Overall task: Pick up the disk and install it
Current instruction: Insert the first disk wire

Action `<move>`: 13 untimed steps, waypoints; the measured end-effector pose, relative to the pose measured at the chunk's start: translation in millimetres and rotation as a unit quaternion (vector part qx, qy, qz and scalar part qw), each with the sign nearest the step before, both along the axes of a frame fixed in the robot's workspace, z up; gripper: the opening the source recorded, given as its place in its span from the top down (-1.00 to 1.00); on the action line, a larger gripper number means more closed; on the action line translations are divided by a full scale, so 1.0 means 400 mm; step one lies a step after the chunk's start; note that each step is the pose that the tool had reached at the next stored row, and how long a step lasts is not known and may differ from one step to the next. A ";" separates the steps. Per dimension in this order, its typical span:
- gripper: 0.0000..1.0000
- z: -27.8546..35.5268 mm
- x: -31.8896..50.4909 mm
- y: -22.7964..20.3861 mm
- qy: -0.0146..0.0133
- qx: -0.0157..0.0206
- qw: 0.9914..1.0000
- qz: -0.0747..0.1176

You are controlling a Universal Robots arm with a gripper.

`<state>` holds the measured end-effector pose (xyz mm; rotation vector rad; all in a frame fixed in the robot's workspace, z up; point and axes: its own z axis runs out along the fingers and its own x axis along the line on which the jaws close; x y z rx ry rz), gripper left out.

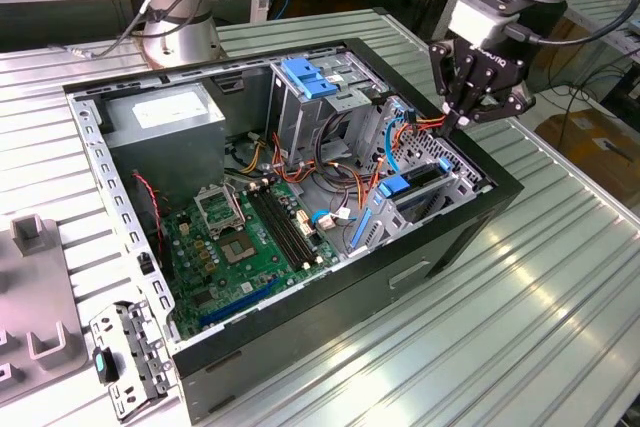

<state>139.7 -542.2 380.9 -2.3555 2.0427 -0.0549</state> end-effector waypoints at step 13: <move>0.79 -0.003 0.040 0.024 0.000 -0.003 0.999 0.051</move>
